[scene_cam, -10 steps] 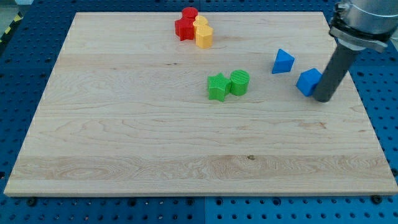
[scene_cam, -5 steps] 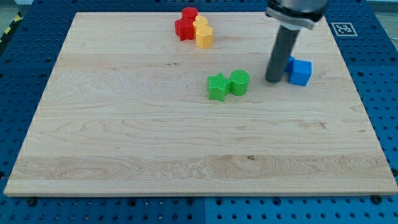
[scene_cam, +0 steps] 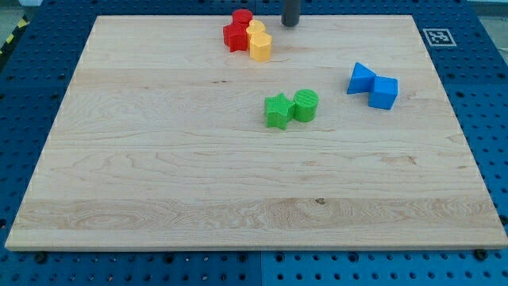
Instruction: Nudge the red circle and red star to down a bit
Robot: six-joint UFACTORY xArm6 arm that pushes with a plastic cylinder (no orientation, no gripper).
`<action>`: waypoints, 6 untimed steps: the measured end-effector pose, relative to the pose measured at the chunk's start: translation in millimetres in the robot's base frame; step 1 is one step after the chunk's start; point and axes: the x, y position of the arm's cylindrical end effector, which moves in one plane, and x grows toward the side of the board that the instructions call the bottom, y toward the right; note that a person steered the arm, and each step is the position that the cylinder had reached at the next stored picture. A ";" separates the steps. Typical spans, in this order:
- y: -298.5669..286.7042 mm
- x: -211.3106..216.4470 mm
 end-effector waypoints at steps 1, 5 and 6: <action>-44.6 -3.4; -136.4 -4.2; -134.0 -4.4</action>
